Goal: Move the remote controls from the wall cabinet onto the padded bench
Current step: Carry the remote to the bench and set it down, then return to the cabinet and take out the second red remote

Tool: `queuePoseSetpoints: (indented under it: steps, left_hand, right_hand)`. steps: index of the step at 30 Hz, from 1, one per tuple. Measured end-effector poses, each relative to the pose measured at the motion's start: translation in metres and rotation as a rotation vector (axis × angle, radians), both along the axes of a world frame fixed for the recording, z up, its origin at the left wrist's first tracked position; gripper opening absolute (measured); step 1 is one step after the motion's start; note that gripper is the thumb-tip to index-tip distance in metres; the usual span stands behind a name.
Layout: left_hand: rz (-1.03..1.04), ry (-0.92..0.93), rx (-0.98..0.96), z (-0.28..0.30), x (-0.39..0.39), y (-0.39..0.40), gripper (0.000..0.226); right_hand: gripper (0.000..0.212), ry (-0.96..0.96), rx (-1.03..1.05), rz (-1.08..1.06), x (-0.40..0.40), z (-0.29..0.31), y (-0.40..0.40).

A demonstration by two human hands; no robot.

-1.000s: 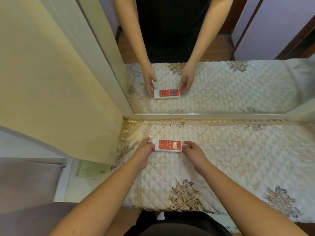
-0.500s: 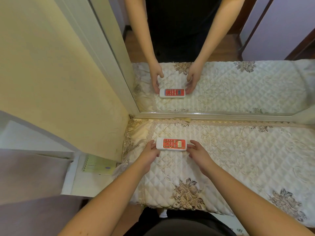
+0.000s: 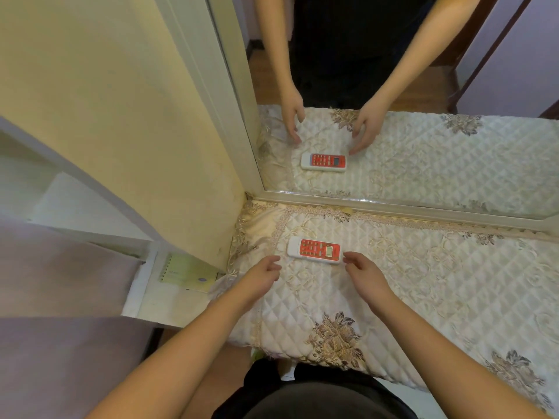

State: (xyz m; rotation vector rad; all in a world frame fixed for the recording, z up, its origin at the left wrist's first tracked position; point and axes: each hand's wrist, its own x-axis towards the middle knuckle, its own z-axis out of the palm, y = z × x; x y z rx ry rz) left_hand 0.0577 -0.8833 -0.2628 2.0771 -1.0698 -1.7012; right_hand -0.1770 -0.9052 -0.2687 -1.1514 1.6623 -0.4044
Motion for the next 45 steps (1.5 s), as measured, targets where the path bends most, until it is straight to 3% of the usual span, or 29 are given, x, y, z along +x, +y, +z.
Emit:
queuePoseSetpoints:
  steps: [3,7,10,14,16,18,23,26,34,45]
  left_hand:
    - [-0.091,-0.122,0.000,0.007,0.009,0.017,0.039]
    - [-0.240,-0.365,0.058,0.017,0.023,0.041,0.040]
    - [-0.270,-0.462,0.045,0.023,0.033,0.064,0.048]
    - [-0.396,-0.878,-0.065,0.036,0.048,0.103,0.055]
    - [-0.354,-0.960,-0.104,0.041,0.056,0.121,0.057]
    - [-0.291,-0.995,-0.135,0.045,0.067,0.138,0.057]
    - [-0.164,-1.033,-0.167,0.051,0.095,0.195,0.063]
    - [-0.114,-1.008,-0.178,0.050,0.112,0.239,0.063]
    - [0.163,-1.050,-0.179,0.051,0.159,0.382,0.069]
    - [0.539,-1.164,0.089,0.065,0.188,0.556,0.066]
  right_hand:
    - [0.033,-0.031,-0.025,0.094,0.008,0.011,0.002]
    - [0.029,-0.067,0.003,0.217,0.028,0.017,0.006]
    - [0.033,0.045,-0.031,0.450,0.047,0.019,0.009]
    - [0.043,0.201,-0.143,0.736,0.075,0.019,0.013]
    - [0.049,0.222,-0.187,0.806,0.092,0.023,0.020]
    - [0.053,0.252,-0.254,0.883,0.109,0.024,0.029]
    - [0.064,0.568,-0.549,1.192,0.151,0.022,0.065]
    - [0.062,0.630,-0.649,1.302,0.177,0.022,0.097]
    - [0.058,0.532,-0.795,1.585,0.276,0.039,0.216]
    - [0.055,0.265,-0.952,1.934,0.398,0.056,0.368]
